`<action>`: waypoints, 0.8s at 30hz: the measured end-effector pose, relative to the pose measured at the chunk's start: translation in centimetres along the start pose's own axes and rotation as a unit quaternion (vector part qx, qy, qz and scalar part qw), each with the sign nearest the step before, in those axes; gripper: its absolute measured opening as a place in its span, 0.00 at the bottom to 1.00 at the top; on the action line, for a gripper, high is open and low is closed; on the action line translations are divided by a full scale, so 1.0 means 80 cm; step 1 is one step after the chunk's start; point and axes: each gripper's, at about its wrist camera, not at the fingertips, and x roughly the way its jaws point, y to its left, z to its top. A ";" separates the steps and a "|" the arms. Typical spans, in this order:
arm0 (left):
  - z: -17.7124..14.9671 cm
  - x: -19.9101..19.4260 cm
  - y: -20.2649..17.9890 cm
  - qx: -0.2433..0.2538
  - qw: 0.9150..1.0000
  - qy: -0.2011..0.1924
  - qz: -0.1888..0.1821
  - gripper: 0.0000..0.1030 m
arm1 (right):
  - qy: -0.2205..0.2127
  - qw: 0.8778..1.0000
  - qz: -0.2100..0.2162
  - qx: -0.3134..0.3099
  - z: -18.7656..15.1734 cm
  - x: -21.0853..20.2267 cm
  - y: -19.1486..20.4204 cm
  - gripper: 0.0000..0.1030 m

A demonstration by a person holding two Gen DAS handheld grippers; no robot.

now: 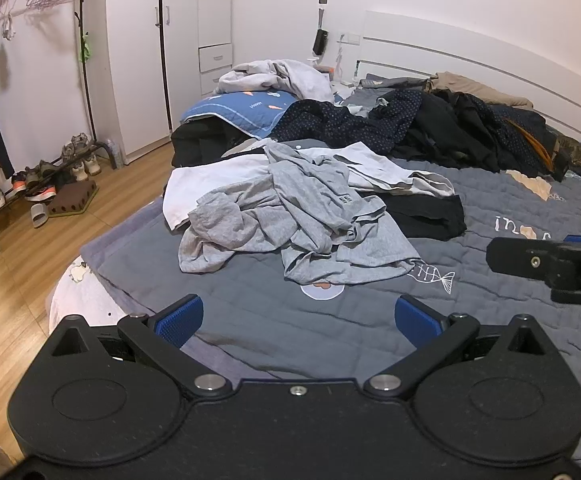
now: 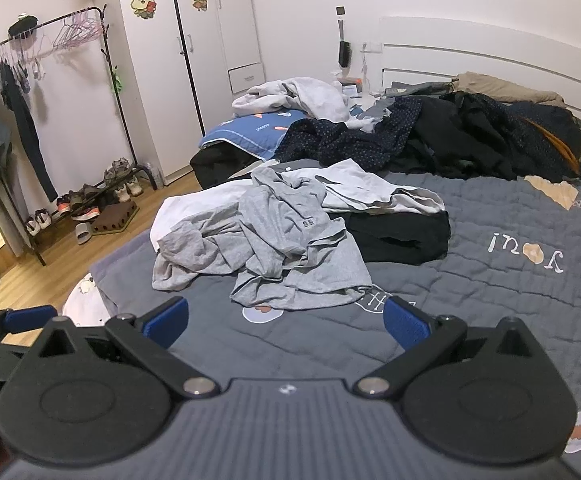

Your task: Fold clothes

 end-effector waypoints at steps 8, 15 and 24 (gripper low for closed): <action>0.000 0.002 0.007 -0.001 1.000 0.004 0.003 1.00 | 0.005 1.000 -0.001 -0.007 0.005 0.012 0.006 1.00; 0.003 0.012 0.037 -0.021 1.000 0.000 -0.021 1.00 | 0.009 1.000 0.003 -0.003 0.017 0.041 0.004 1.00; 0.008 0.062 0.079 -0.029 0.999 0.015 -0.044 1.00 | 0.012 1.000 0.019 0.012 0.026 0.116 0.001 1.00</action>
